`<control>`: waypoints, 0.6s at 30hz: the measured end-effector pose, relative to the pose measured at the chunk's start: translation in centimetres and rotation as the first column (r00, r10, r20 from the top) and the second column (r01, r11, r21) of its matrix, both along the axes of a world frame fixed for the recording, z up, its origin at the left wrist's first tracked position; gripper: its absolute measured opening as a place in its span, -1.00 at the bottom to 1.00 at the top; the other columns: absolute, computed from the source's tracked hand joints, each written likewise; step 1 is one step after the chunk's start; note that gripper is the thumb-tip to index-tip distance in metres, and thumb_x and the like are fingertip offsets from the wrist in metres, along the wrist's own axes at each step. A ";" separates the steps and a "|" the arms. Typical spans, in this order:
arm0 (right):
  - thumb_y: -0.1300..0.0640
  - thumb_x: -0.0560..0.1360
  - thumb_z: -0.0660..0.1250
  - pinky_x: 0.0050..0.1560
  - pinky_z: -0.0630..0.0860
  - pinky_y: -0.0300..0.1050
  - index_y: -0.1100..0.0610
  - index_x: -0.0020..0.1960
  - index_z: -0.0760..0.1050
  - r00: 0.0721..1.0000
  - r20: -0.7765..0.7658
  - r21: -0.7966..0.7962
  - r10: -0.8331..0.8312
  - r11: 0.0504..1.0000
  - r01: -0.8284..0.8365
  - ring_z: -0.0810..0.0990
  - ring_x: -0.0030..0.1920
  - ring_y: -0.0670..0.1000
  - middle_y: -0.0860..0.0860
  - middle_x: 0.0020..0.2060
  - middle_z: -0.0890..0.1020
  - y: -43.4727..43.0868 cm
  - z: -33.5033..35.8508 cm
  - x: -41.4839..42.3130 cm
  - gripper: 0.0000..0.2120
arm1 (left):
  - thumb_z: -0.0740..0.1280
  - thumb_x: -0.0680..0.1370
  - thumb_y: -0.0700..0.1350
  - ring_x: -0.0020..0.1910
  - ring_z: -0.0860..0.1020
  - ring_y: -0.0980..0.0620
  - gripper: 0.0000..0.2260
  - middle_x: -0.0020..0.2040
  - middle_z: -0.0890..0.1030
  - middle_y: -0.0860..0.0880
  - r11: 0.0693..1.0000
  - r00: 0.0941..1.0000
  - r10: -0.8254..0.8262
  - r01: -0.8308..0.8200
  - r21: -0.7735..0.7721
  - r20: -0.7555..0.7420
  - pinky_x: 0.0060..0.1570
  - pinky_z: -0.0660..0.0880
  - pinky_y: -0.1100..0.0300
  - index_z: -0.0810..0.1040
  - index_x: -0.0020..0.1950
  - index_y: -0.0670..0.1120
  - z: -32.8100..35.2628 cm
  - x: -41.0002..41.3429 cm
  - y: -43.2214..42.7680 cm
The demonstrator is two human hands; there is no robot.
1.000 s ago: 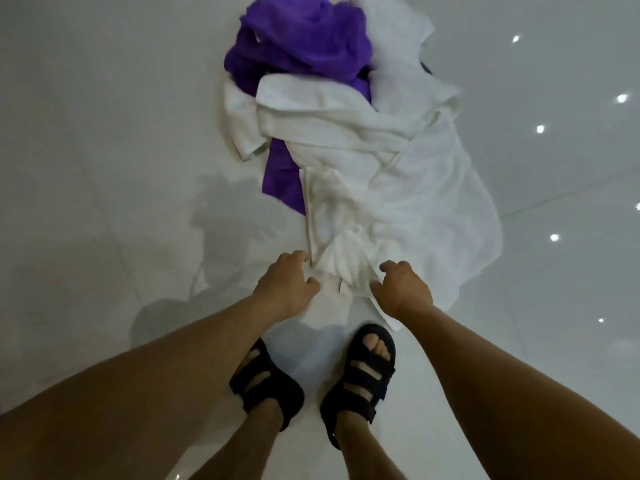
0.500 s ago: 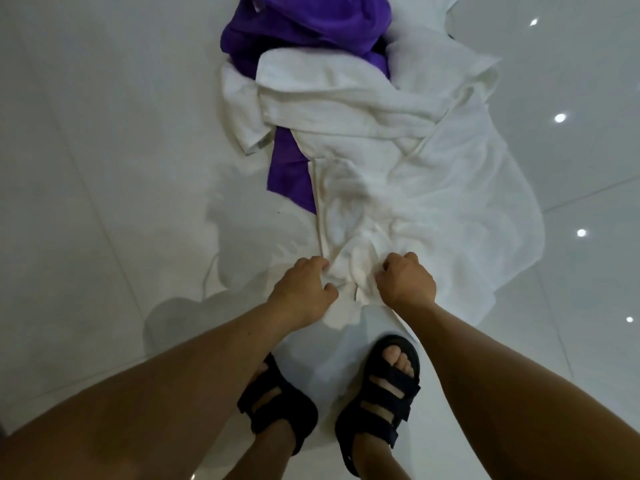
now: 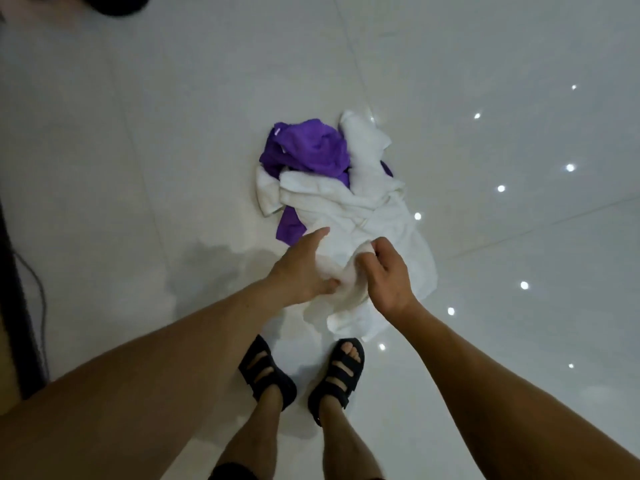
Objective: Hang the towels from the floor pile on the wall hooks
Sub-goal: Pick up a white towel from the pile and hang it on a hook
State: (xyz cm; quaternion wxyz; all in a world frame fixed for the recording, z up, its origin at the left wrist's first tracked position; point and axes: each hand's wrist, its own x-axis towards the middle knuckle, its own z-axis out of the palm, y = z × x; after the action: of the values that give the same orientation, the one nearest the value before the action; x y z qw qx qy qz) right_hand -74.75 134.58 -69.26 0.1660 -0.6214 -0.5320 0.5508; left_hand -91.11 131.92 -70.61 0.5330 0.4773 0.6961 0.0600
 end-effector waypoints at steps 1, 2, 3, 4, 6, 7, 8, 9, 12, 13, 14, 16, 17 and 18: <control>0.00 0.40 0.16 -0.25 0.37 -0.24 0.15 -0.16 0.36 0.999 -0.041 0.023 -0.011 1.000 0.012 0.41 -0.28 -0.11 -0.07 -0.29 0.44 0.8 3.4 -0.5 -0.80 | 0.58 0.27 -0.01 0.40 0.30 0.01 -0.03 0.48 0.26 0.00 0.999 1.000 0.000 -0.001 0.032 0.031 0.35 0.31 0.08 0.10 0.54 0.06 3.0 -0.2 0.8; 0.01 0.41 0.17 -0.25 0.37 -0.28 0.13 -0.18 0.36 0.996 -0.084 0.042 -0.022 0.999 0.025 0.41 -0.28 -0.14 -0.08 -0.29 0.44 1.6 6.9 -1.1 -0.82 | 0.58 0.27 -0.03 0.36 0.35 0.01 -0.05 0.43 0.32 0.01 0.998 0.998 0.001 -0.005 0.055 0.070 0.33 0.34 0.07 0.13 0.53 0.07 6.0 -0.6 1.6; 0.02 0.41 0.18 -0.26 0.37 -0.31 0.10 -0.20 0.36 0.991 -0.127 0.052 -0.033 0.998 0.040 0.41 -0.30 -0.17 -0.10 -0.31 0.43 2.5 10.2 -1.9 -0.85 | 0.58 0.27 -0.04 0.28 0.43 0.03 -0.13 0.35 0.42 0.04 0.998 0.995 -0.004 -0.003 0.068 0.101 0.27 0.40 0.08 0.20 0.49 0.11 9.0 -1.1 2.4; 0.03 0.41 0.20 -0.26 0.37 -0.32 0.08 -0.22 0.36 0.985 -0.167 0.052 -0.042 0.997 0.052 0.41 -0.33 -0.20 -0.11 -0.32 0.42 3.1 13.3 -2.6 -0.88 | 0.56 0.29 -0.04 0.14 0.52 0.07 -0.26 0.21 0.52 0.07 0.997 0.994 -0.021 0.013 0.074 0.112 0.15 0.47 0.13 0.31 0.40 0.16 11.8 -1.6 3.0; 0.01 0.41 0.23 -0.29 0.38 -0.35 0.04 -0.24 0.37 0.975 -0.218 0.059 -0.042 0.997 0.057 0.42 -0.35 -0.23 -0.15 -0.33 0.43 4.4 19.1 -4.0 -0.88 | 0.50 0.33 -0.01 -0.16 0.57 0.14 -0.64 -0.13 0.59 0.13 0.991 0.993 -0.097 0.090 0.102 0.063 -0.18 0.49 0.30 0.47 0.04 0.24 17.4 -2.8 3.8; -0.01 0.41 0.24 -0.31 0.38 -0.39 0.03 -0.25 0.38 0.973 -0.230 0.078 -0.033 0.996 0.052 0.43 -0.36 -0.23 -0.17 -0.35 0.44 4.9 21.6 -4.6 -0.87 | 0.48 0.34 -0.02 -0.25 0.55 0.16 -0.78 -0.23 0.58 0.14 0.983 0.990 -0.136 0.131 0.129 0.025 -0.29 0.42 0.40 0.50 -0.12 0.20 19.9 -3.5 4.0; -0.03 0.41 0.26 -0.33 0.38 -0.40 0.04 -0.26 0.38 0.971 -0.238 0.109 -0.014 0.993 0.041 0.44 -0.37 -0.23 -0.19 -0.37 0.45 5.4 24.1 -5.1 -0.83 | 0.46 0.35 -0.05 -0.29 0.52 0.17 -0.85 -0.29 0.56 0.15 0.976 0.987 -0.158 0.157 0.152 -0.003 -0.36 0.37 0.48 0.51 -0.22 0.13 22.3 -4.2 4.1; -0.06 0.41 0.27 -0.33 0.38 -0.38 0.05 -0.26 0.39 0.971 -0.241 0.137 0.006 0.990 0.028 0.44 -0.37 -0.22 -0.20 -0.39 0.45 5.8 26.5 -5.7 -0.80 | 0.45 0.35 -0.08 -0.32 0.51 0.19 -0.88 -0.32 0.56 0.15 0.971 0.985 -0.170 0.171 0.165 -0.016 -0.40 0.35 0.50 0.52 -0.27 0.08 24.5 -5.0 4.1; -0.13 0.42 0.32 -0.33 0.38 -0.34 0.00 -0.29 0.40 0.972 -0.228 0.210 0.056 0.978 -0.007 0.42 -0.40 -0.23 -0.23 -0.44 0.47 6.6 32.6 -6.8 -0.75 | 0.43 0.36 -0.07 -0.34 0.49 0.19 -0.87 -0.34 0.54 0.16 0.969 0.976 -0.209 0.216 0.123 -0.064 -0.41 0.35 0.41 0.51 -0.34 0.07 30.5 -7.7 3.5; -0.13 0.44 0.34 -0.32 0.37 -0.31 0.00 -0.29 0.39 0.973 -0.218 0.238 0.073 0.971 -0.019 0.42 -0.41 -0.24 -0.24 -0.45 0.47 6.7 34.3 -7.2 -0.74 | 0.42 0.38 -0.04 -0.31 0.49 0.15 -0.87 -0.31 0.53 0.14 0.969 0.974 -0.208 0.218 0.119 -0.091 -0.38 0.35 0.32 0.50 -0.34 0.08 32.5 -8.9 3.4; -0.14 0.45 0.34 -0.30 0.37 -0.27 0.00 -0.28 0.39 0.974 -0.208 0.266 0.089 0.964 -0.031 0.42 -0.42 -0.24 -0.24 -0.45 0.47 6.9 35.9 -7.5 -0.73 | 0.40 0.39 -0.01 -0.27 0.50 0.11 -0.89 -0.27 0.53 0.10 0.971 0.974 -0.190 0.205 0.127 -0.121 -0.35 0.35 0.26 0.50 -0.29 0.08 34.2 -10.1 3.3; -0.15 0.46 0.35 -0.29 0.38 -0.21 0.02 -0.25 0.40 0.977 -0.183 0.325 0.111 0.945 -0.047 0.44 -0.40 -0.22 -0.20 -0.41 0.50 7.0 39.0 -8.1 -0.71 | 0.37 0.45 0.00 -0.20 0.50 0.06 -0.90 -0.15 0.54 0.03 0.971 0.977 -0.122 0.154 0.184 -0.173 -0.32 0.35 0.20 0.52 -0.11 0.02 37.9 -12.5 3.2; -0.14 0.47 0.35 -0.28 0.38 -0.20 0.03 -0.24 0.40 0.978 -0.175 0.359 0.112 0.932 -0.043 0.45 -0.39 -0.20 -0.17 -0.38 0.51 7.1 40.5 -8.5 -0.71 | 0.34 0.47 -0.01 -0.16 0.50 0.04 -0.85 -0.10 0.54 0.00 0.969 0.977 -0.081 0.123 0.216 -0.195 -0.31 0.35 0.19 0.51 -0.02 -0.02 39.6 -13.6 3.1; -0.13 0.48 0.36 -0.29 0.37 -0.20 0.04 -0.23 0.40 0.979 -0.180 0.390 0.101 0.921 -0.024 0.45 -0.39 -0.19 -0.13 -0.36 0.51 7.2 41.9 -8.8 -0.71 | 0.32 0.50 -0.02 -0.12 0.50 0.02 -0.83 -0.06 0.53 -0.01 0.966 0.976 -0.039 0.092 0.242 -0.214 -0.29 0.35 0.18 0.49 0.04 -0.04 41.4 -14.6 3.0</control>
State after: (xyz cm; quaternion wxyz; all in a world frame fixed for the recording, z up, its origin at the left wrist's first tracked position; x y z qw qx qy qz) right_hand -83.53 141.81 -27.36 0.3188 -0.5018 -0.6306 0.4990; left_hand -105.70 134.93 -29.23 0.3945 0.5673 0.7185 0.0794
